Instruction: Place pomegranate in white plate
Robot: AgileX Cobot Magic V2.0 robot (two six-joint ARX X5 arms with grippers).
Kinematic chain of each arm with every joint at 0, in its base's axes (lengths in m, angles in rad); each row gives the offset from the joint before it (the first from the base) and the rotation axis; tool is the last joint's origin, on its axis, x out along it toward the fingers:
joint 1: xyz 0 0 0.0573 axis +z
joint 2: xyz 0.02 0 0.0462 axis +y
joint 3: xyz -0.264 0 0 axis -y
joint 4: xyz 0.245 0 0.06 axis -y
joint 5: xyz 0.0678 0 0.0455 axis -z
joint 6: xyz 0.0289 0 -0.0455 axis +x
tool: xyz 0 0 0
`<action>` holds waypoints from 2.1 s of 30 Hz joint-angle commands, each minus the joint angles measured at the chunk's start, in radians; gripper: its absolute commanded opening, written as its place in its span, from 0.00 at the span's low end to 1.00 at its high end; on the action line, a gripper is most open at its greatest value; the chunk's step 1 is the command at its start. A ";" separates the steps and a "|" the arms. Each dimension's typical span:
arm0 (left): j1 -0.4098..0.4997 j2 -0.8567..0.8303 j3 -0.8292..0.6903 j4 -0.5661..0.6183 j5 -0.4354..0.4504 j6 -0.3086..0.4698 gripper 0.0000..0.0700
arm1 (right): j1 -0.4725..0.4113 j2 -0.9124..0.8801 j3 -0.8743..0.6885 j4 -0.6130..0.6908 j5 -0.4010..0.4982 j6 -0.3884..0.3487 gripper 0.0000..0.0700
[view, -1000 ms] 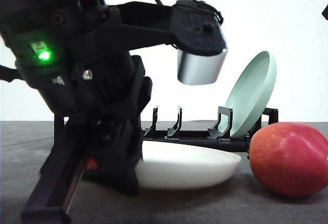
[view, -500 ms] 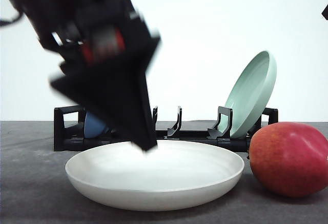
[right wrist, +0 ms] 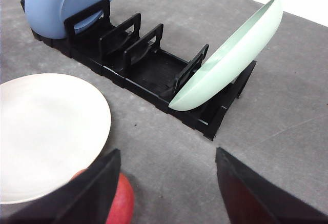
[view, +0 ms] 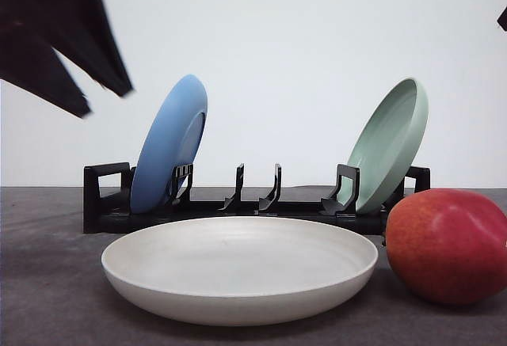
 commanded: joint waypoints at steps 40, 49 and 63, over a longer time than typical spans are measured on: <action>0.421 -0.312 -0.213 0.217 -0.047 -0.055 0.62 | 0.293 0.457 0.046 -0.061 0.138 0.456 0.95; 0.421 -0.312 -0.213 0.217 -0.047 -0.055 0.62 | 0.333 0.613 0.046 0.023 0.160 0.452 0.95; 0.420 -0.312 -0.213 0.217 -0.047 -0.055 0.62 | 0.338 0.711 0.095 -0.062 0.128 0.474 0.72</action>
